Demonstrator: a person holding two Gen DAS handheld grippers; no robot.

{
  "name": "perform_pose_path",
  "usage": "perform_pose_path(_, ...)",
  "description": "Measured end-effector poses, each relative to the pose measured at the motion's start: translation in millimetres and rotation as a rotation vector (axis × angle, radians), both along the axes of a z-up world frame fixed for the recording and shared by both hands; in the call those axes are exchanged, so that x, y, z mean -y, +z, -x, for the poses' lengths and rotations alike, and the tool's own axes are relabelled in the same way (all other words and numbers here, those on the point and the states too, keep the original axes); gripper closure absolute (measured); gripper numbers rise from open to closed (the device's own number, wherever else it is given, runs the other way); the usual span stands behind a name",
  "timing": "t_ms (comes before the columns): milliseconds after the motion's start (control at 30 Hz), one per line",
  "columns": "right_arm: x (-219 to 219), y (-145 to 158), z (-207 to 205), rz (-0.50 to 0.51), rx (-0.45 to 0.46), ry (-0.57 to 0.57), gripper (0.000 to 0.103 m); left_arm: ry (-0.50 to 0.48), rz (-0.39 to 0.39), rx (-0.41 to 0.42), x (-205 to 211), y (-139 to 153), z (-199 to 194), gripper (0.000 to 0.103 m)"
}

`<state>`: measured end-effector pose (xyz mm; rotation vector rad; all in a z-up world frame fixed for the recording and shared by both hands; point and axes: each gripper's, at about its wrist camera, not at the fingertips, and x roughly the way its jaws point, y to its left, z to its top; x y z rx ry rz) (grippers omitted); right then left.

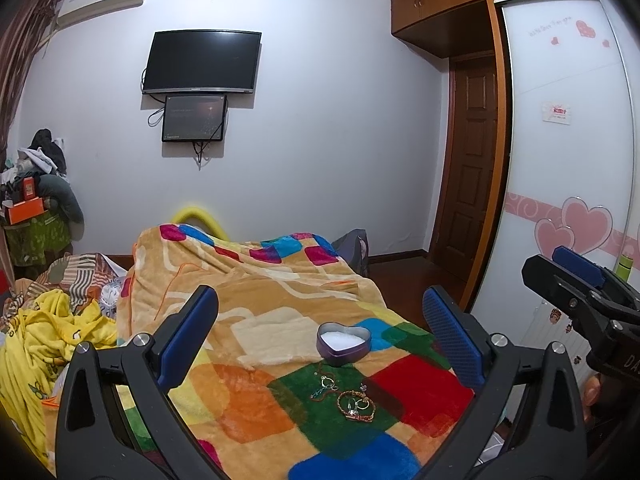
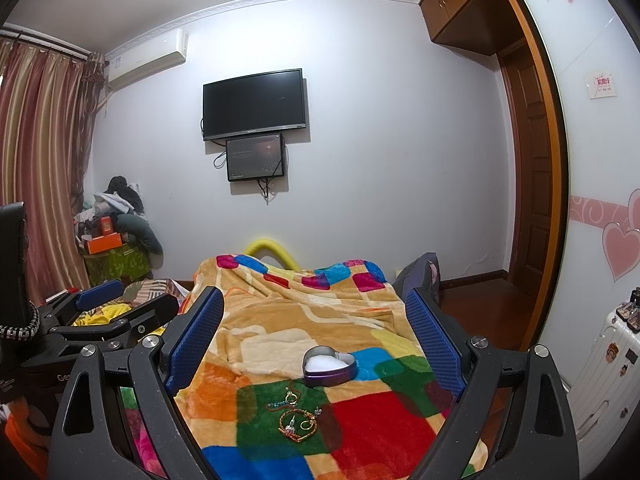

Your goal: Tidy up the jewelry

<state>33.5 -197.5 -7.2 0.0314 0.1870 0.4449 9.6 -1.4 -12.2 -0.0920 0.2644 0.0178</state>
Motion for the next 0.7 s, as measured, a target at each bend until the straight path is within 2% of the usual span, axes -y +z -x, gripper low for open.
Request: perform_pose_path(700, 1.3, -0.3, 0.3, -0.003, -0.001, -0.002, 0.012, -0.001, -0.005, -0.001, 3.1, 2.8, 0.5, 0.0)
